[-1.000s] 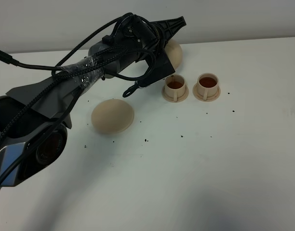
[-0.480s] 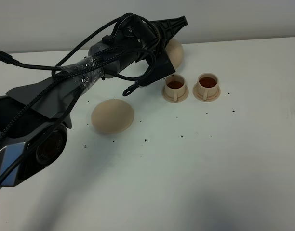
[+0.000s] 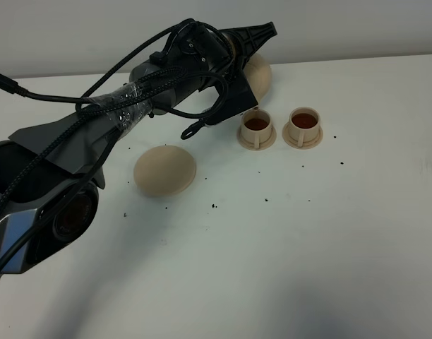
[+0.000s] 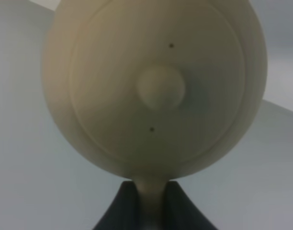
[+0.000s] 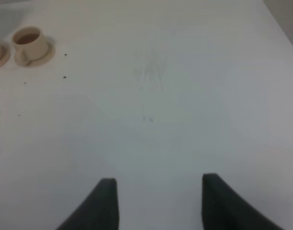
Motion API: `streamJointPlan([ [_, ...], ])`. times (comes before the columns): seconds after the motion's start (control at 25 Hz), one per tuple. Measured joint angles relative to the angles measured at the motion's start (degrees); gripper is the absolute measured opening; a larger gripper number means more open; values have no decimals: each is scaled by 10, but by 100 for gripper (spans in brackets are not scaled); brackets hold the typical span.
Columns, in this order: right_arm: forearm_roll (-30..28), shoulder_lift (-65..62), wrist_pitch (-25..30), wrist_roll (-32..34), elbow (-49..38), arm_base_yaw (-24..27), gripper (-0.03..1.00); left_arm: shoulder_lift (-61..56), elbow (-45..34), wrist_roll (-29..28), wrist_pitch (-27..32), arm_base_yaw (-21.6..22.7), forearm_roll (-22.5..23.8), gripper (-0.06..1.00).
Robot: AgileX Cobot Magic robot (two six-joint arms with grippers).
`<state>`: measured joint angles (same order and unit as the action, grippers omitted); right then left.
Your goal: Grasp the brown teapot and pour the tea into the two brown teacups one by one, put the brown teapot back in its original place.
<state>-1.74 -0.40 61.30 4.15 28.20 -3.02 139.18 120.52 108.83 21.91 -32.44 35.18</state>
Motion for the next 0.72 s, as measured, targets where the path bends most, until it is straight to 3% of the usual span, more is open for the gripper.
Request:
streamJointPlan([
  [0.72,0,0,0,0,0,0,43,0,0,56,-10,0,-26,16],
])
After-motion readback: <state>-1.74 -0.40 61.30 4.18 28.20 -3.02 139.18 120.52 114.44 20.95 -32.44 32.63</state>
